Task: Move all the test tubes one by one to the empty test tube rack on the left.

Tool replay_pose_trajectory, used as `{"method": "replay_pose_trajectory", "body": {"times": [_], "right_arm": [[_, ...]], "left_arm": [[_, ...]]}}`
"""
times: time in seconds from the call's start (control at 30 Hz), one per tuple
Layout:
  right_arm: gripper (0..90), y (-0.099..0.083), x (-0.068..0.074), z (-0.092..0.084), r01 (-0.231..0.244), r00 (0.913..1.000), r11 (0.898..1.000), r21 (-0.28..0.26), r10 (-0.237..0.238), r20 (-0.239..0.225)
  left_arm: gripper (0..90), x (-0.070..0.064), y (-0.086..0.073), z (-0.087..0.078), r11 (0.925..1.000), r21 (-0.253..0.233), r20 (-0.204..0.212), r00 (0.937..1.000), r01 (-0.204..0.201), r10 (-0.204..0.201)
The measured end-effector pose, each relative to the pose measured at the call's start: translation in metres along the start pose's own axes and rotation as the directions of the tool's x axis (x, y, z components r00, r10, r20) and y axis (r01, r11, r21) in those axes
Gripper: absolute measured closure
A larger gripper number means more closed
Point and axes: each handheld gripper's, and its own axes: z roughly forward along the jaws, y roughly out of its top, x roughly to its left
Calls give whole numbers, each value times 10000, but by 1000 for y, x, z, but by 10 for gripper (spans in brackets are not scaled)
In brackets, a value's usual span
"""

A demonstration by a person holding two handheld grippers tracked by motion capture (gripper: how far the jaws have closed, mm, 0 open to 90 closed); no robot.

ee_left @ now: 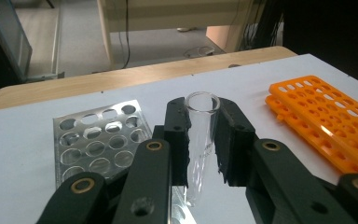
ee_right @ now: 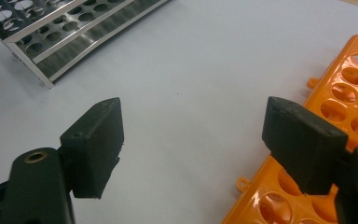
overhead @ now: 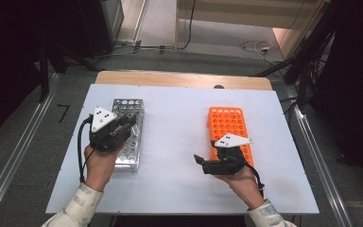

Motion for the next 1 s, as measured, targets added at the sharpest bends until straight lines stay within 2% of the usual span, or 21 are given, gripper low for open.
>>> {"method": "replay_pose_trajectory", "body": {"times": [0.43,0.63,1.0], "right_arm": [[194,0,-1,-1,-25,10000,10000,5,25,21],[195,-1,-1,-1,-32,10000,10000,11,32,31],[195,-1,-1,-1,-65,10000,10000,1,65,39]], "left_arm": [[756,14,2,-1,9999,25,-414,9991,110,-109],[757,23,2,-1,9996,53,-600,9978,290,-287],[757,40,-1,-1,9988,91,-1143,9923,486,-472]]}}
